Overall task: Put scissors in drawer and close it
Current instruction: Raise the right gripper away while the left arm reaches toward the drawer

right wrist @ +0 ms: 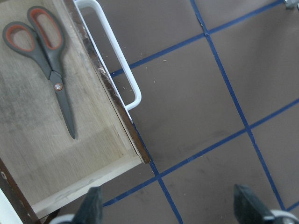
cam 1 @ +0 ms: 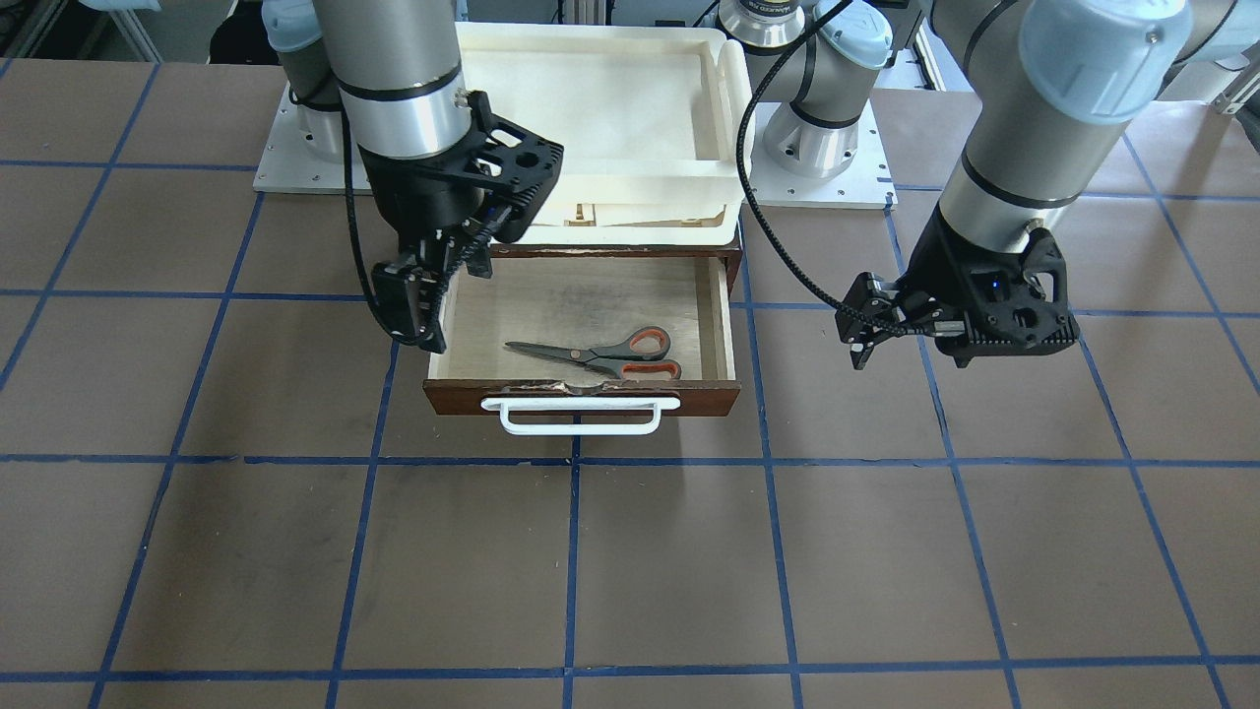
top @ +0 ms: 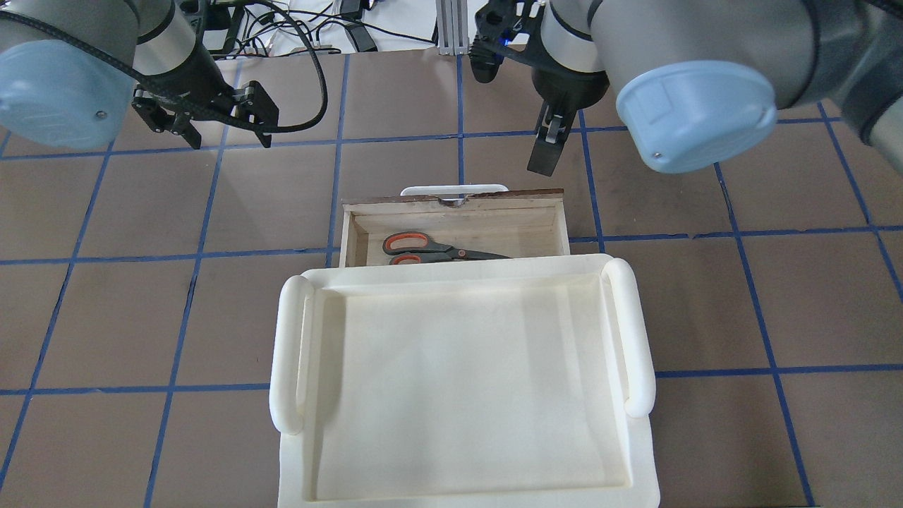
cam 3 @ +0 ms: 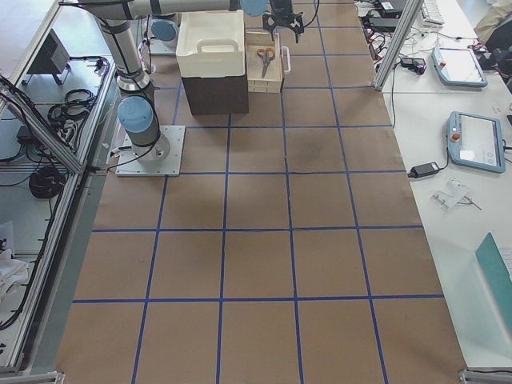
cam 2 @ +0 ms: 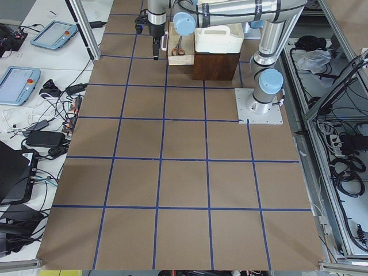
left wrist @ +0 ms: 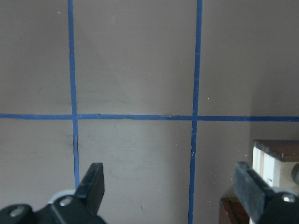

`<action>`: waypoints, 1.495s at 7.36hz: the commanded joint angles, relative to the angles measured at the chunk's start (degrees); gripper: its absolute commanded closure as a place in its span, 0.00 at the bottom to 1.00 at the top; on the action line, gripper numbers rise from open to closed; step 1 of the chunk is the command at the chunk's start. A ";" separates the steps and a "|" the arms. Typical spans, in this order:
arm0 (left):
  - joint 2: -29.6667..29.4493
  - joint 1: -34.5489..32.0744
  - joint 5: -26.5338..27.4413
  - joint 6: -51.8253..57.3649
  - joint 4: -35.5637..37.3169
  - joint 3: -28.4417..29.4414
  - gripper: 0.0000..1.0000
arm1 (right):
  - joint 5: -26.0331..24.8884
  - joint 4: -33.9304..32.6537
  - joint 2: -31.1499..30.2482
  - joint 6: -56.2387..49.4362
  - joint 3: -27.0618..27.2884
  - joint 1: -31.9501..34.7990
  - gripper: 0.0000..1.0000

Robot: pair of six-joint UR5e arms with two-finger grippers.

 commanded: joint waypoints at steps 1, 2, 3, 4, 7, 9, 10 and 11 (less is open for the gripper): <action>-4.43 -4.73 -0.05 -4.81 0.99 3.73 0.00 | -0.03 4.43 -3.45 11.68 0.05 -3.89 0.00; -6.79 -5.88 -0.13 -6.92 4.30 4.70 0.00 | -0.38 6.46 -4.34 19.57 0.05 -4.42 0.00; -9.25 -6.94 -0.13 -8.94 6.77 4.80 0.00 | -0.47 6.74 -4.78 26.43 0.05 -4.51 0.00; -11.63 -8.69 -0.13 -10.61 8.97 4.89 0.00 | -0.47 8.57 -5.57 33.72 0.05 -4.51 0.00; -17.08 -12.74 -0.75 -16.67 12.41 6.38 0.00 | -0.65 8.51 -6.98 43.11 0.13 -4.69 0.00; -19.55 -14.85 -0.84 -19.59 12.24 6.74 0.00 | -0.65 8.59 -7.07 46.78 0.05 -4.69 0.00; -20.26 -15.73 -0.84 -22.73 12.15 6.74 0.00 | -0.65 8.76 -7.07 49.50 0.13 -4.69 0.00; -20.96 -16.35 -0.75 -23.11 11.89 6.74 0.00 | -0.65 8.85 -7.07 50.05 0.13 -4.60 0.00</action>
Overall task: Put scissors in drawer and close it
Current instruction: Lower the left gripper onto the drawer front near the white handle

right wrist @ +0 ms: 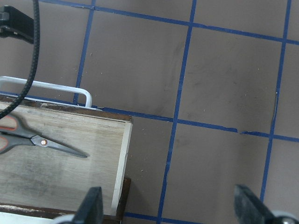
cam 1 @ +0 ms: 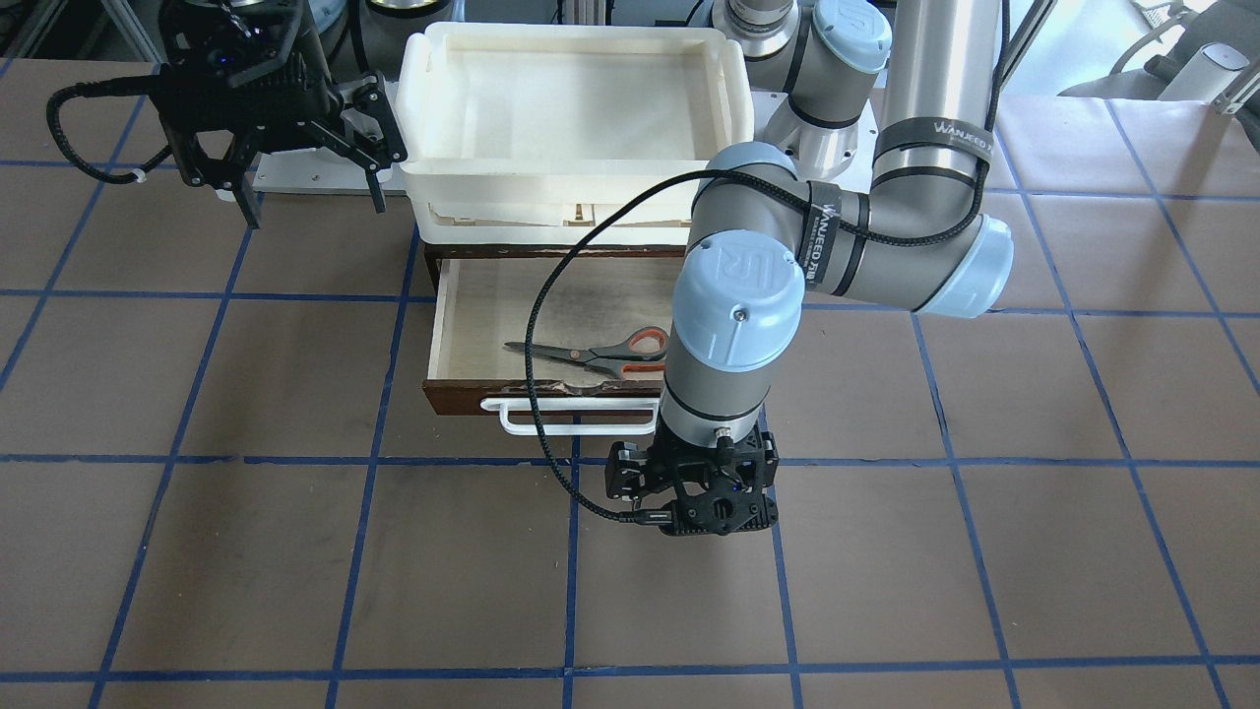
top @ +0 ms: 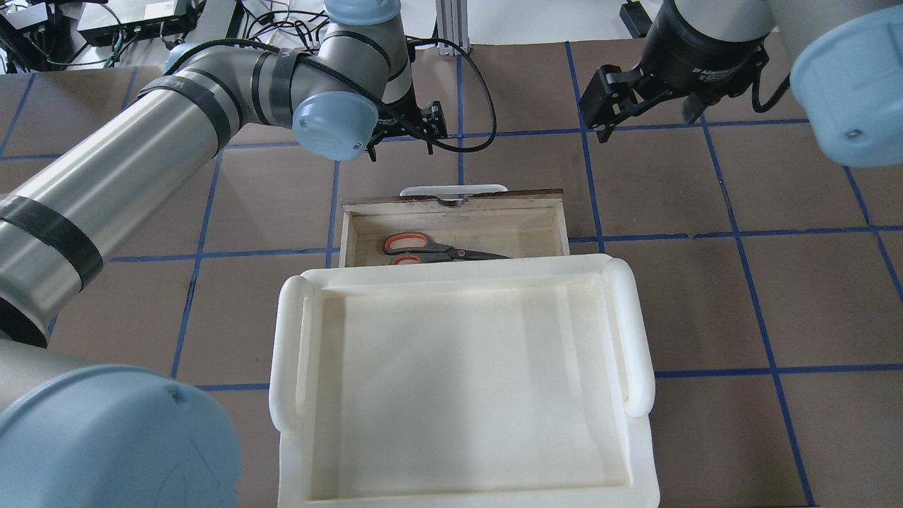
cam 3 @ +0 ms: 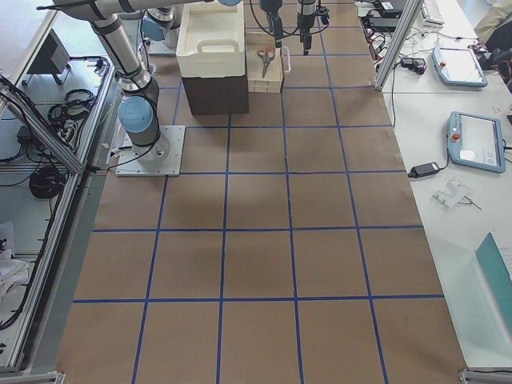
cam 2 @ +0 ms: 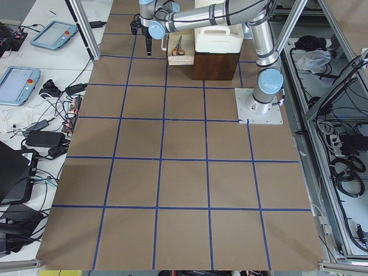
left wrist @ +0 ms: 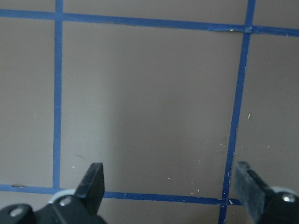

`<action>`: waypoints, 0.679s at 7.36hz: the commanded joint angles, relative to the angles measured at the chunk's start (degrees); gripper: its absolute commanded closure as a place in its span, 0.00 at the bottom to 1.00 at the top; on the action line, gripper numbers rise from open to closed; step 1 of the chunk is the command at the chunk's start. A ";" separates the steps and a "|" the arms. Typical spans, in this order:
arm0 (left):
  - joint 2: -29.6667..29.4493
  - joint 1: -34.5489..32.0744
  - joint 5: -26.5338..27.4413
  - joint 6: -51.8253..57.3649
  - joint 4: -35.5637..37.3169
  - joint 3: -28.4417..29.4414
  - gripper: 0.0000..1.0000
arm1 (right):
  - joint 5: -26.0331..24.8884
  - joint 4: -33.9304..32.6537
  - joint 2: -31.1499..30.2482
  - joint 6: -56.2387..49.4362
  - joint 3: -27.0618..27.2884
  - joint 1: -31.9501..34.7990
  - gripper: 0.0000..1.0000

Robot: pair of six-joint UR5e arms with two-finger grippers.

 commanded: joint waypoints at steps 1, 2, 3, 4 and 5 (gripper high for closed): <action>-1.16 -1.29 0.05 -1.58 -1.44 0.04 0.00 | 0.00 -0.04 -0.02 1.78 0.02 0.08 0.00; -0.64 -1.29 -1.08 -1.58 -3.81 0.13 0.00 | 0.09 -0.13 -0.02 1.78 -0.06 -0.01 0.00; -0.54 -1.29 -1.09 -1.49 -4.87 0.13 0.00 | 0.35 -0.74 -0.11 1.78 -0.06 -0.01 0.00; -0.54 -1.20 -1.09 -1.49 -6.36 0.13 0.00 | 0.26 -0.57 -0.20 3.78 -0.06 -0.01 0.00; 0.24 -1.20 -1.00 -1.40 -9.68 0.21 0.00 | 0.26 -0.48 -0.20 7.98 -0.06 -0.01 0.00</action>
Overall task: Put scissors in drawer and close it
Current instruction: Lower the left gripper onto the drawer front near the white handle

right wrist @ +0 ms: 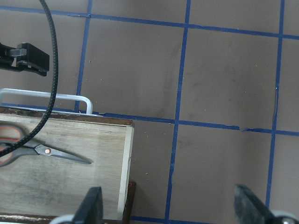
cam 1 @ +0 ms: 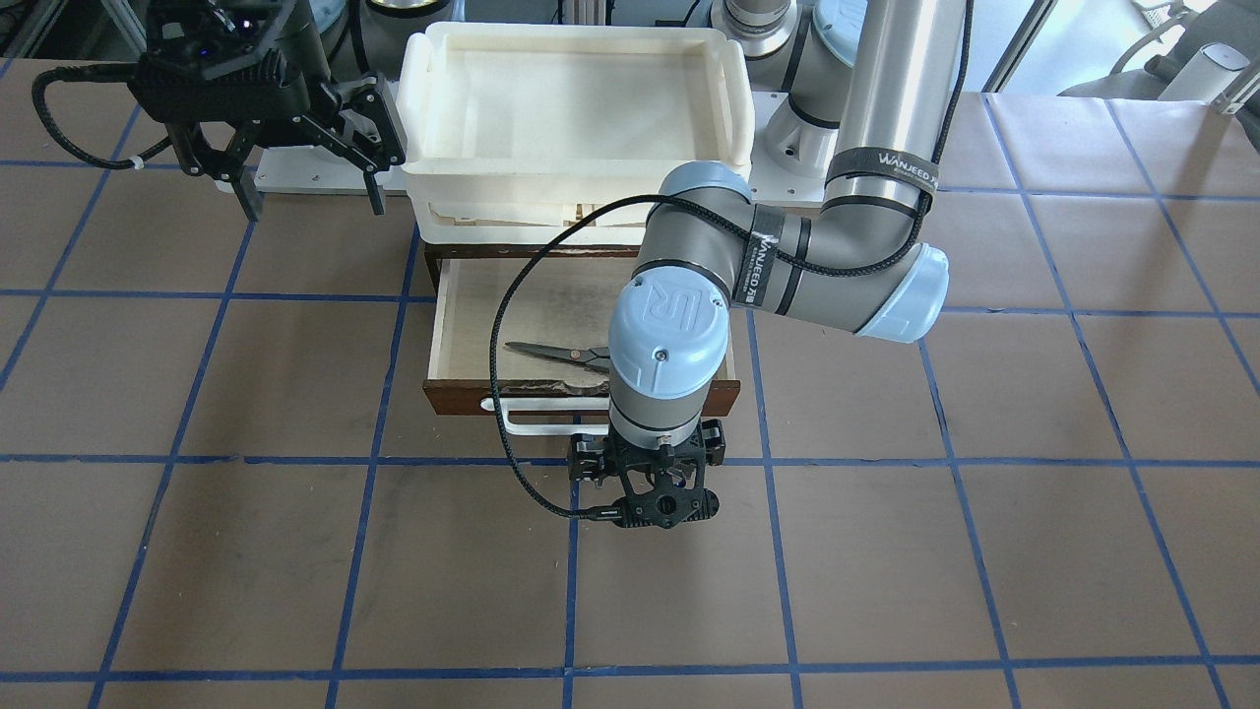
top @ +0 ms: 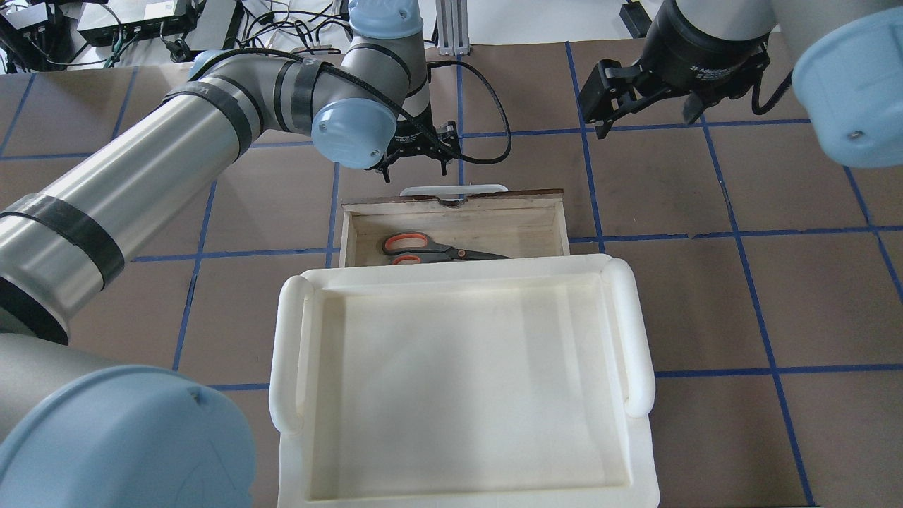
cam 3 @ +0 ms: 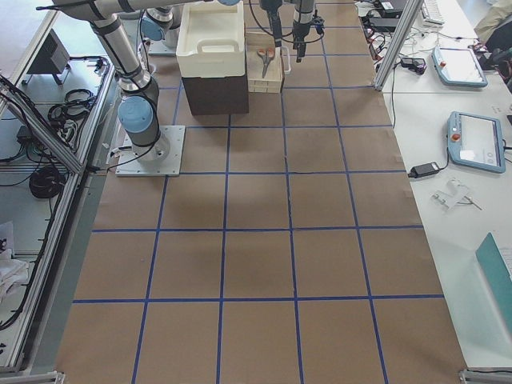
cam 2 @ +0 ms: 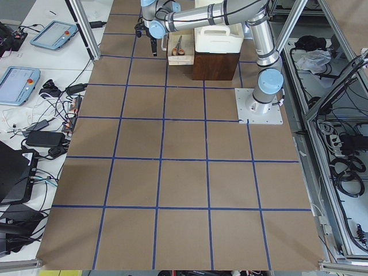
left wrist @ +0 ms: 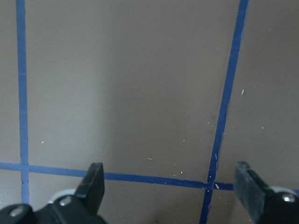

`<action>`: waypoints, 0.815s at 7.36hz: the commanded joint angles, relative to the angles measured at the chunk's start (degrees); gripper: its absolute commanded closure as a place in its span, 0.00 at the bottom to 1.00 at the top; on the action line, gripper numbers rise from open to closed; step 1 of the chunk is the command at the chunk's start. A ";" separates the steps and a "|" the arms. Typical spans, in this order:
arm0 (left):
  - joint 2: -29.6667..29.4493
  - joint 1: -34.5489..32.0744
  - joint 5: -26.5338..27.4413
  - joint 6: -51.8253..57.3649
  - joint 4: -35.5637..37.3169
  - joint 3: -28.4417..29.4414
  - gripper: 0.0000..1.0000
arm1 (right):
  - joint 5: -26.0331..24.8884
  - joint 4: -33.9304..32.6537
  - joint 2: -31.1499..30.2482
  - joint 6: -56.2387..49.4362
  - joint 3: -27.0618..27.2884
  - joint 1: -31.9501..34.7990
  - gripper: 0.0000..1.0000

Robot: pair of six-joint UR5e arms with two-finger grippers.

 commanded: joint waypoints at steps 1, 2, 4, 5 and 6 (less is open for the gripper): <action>1.85 0.02 -0.25 0.07 -4.94 0.06 0.00 | -0.08 0.39 -0.05 4.42 -0.01 -0.01 0.00; 1.60 0.02 -0.16 0.07 -5.04 0.06 0.00 | -0.17 0.39 -0.14 4.43 -0.01 -0.01 0.00; 2.12 0.20 -0.68 0.07 -7.40 0.06 0.00 | -0.08 0.48 -0.22 4.43 0.08 0.08 0.00; 2.30 0.29 -0.69 0.07 -8.98 0.06 0.00 | -0.08 0.22 -0.14 4.43 0.08 0.08 0.00; 2.48 0.38 -0.69 0.07 -10.04 0.06 0.00 | -0.17 0.13 -0.14 4.43 -0.01 0.08 0.00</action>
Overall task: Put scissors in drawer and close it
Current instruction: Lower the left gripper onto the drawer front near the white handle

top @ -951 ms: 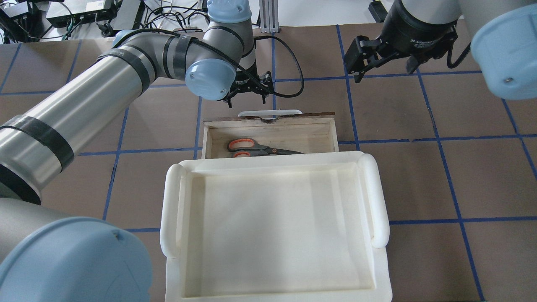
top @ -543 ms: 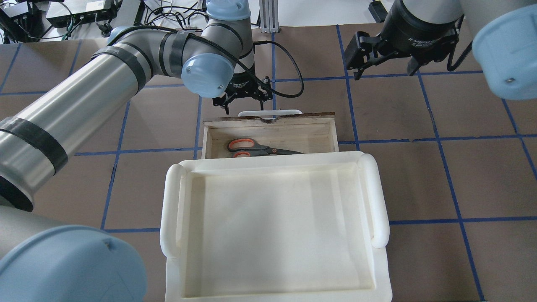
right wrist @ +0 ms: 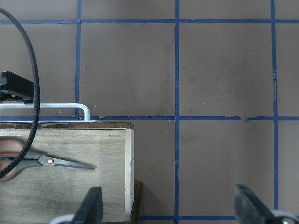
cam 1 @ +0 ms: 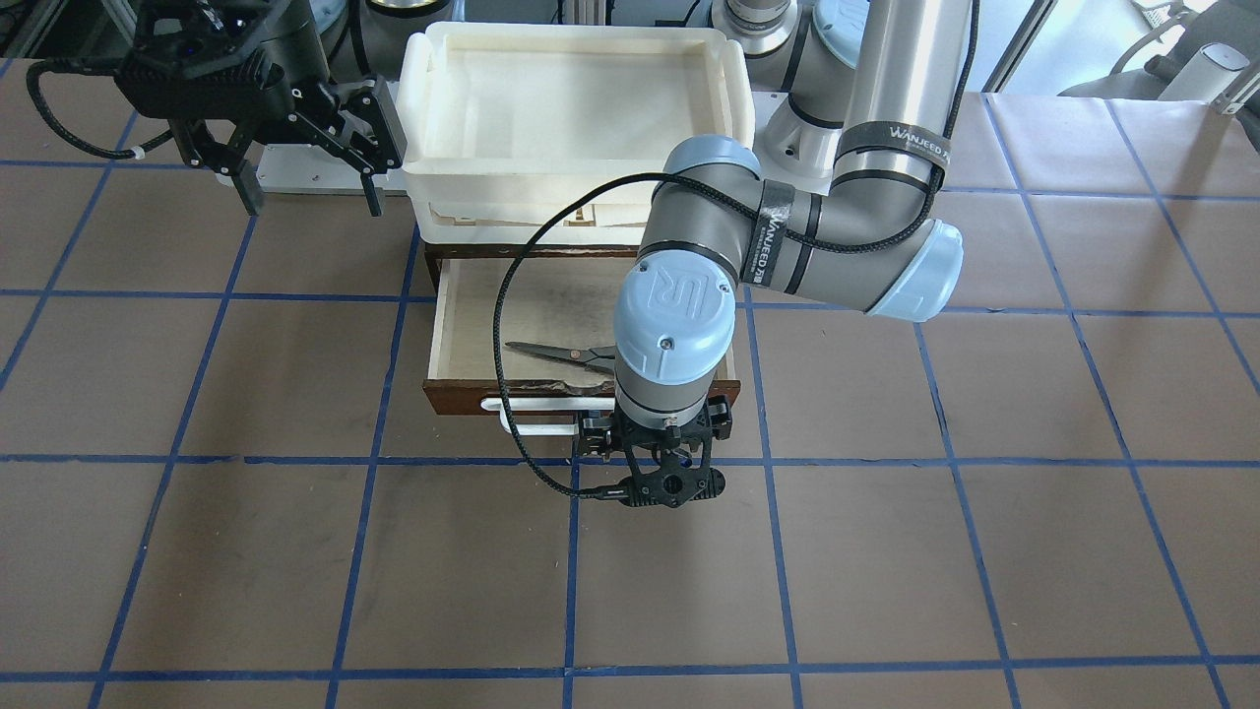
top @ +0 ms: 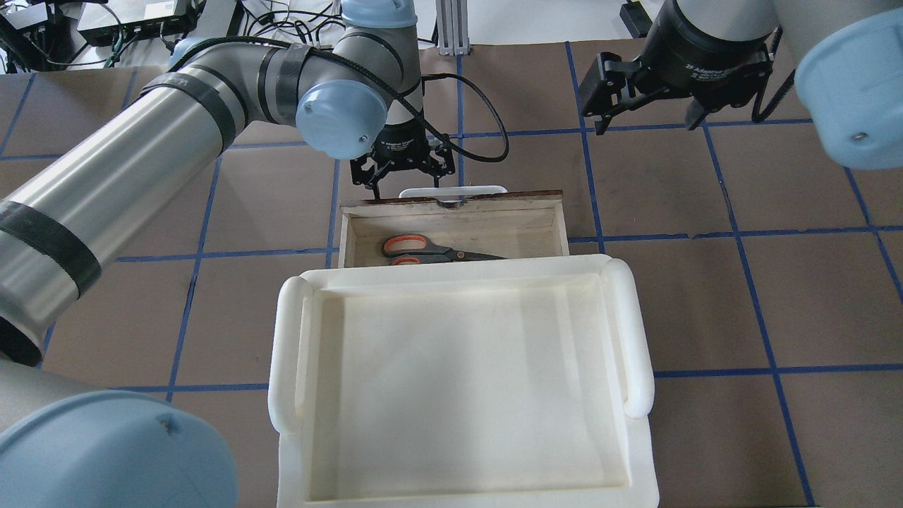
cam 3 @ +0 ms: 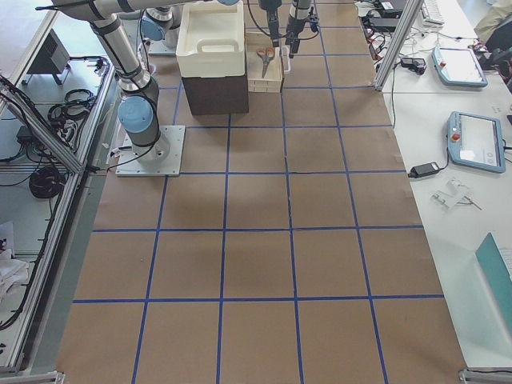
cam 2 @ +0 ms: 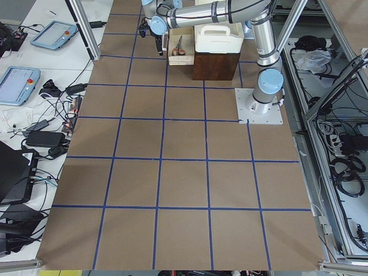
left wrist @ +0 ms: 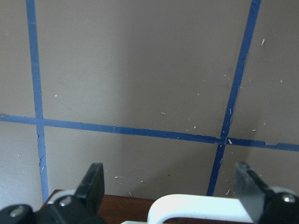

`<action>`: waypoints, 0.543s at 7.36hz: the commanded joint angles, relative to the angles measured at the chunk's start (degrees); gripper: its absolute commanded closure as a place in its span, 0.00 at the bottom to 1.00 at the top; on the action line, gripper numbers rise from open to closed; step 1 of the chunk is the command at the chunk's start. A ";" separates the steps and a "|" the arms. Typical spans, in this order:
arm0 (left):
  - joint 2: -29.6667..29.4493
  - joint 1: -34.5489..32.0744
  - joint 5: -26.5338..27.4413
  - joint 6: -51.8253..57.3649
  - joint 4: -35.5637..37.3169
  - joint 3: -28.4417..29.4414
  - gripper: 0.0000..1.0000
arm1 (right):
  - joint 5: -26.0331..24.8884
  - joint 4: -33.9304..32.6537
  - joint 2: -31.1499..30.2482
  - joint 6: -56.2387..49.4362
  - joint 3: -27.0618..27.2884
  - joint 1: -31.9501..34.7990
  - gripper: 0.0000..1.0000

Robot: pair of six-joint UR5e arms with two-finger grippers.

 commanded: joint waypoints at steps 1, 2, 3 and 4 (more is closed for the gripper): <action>0.33 0.18 -0.05 0.00 -2.96 -0.02 0.00 | -0.06 -0.15 0.03 0.01 0.03 0.01 0.00; 0.51 0.18 -0.14 0.00 -4.10 -0.02 0.00 | 0.02 -0.15 0.03 -0.08 0.03 0.01 0.00; 0.68 0.18 -0.14 0.00 -4.98 -0.02 0.00 | -0.06 -0.07 0.03 -0.08 0.03 0.01 0.00; 0.95 0.18 -0.23 0.00 -5.78 -0.02 0.00 | 0.02 0.02 0.03 -0.08 0.03 0.01 0.00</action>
